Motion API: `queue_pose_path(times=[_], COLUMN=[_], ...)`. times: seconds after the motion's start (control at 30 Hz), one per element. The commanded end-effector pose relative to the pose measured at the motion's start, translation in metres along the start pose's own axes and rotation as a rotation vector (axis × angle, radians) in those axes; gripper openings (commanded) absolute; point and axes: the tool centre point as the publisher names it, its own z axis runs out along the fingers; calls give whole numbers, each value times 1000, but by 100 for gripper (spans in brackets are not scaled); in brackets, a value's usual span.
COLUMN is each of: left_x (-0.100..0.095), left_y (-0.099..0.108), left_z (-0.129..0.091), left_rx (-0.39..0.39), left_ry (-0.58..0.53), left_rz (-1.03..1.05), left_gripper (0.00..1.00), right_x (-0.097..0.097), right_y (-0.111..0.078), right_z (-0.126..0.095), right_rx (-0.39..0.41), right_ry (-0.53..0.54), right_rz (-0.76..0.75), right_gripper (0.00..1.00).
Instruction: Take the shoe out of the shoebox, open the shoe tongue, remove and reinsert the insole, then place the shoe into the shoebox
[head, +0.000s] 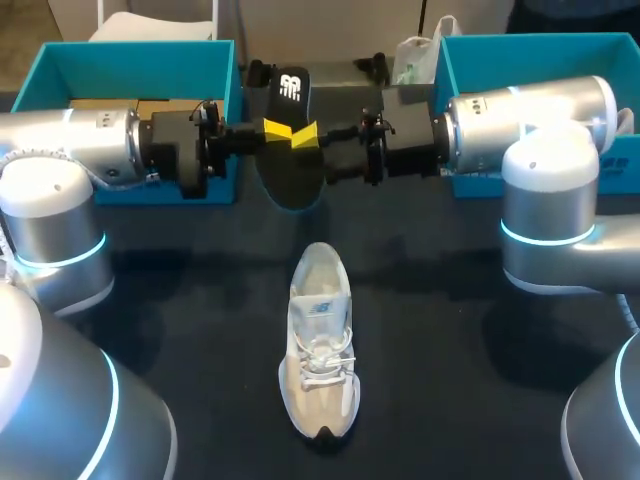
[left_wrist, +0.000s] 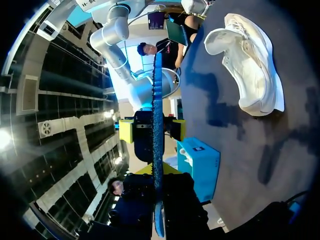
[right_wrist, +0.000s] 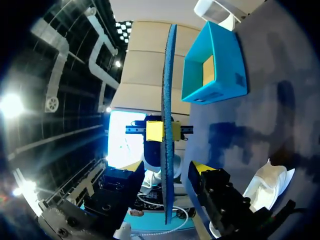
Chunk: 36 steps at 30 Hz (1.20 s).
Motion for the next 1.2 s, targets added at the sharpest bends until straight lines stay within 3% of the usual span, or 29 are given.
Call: queue_pose_path(times=[0.03,0.13,0.23,0.4,0.83,0.97,1.2], left_x=[-2,-3,-3,-4,-4,-4,-4], left_y=[-2,-2,-3,-3,-3,-3,-3], left_z=[3,5,5,5,5,5,5], left_rx=[-5,-4,-3,-3,-3,-3,-3], left_ry=[-1,2,5,7,7,7,7], left_rz=[4,1,3,2,2,2,2], left_gripper=[0,0,0,0,0,0,0], right_x=[-2,-3,-3,-1,2,-1,-4], right_y=[-2,-3,-3,-2,0,2,3], right_z=[3,3,3,4,6,7,5], right_rx=[-3,-4,-6,-4,-8,-13,-22], right_ry=[3,5,7,2,-3,4,16], right_rz=[2,4,6,9,9,7,5], right_gripper=[54,61,60,50,44,35,36])
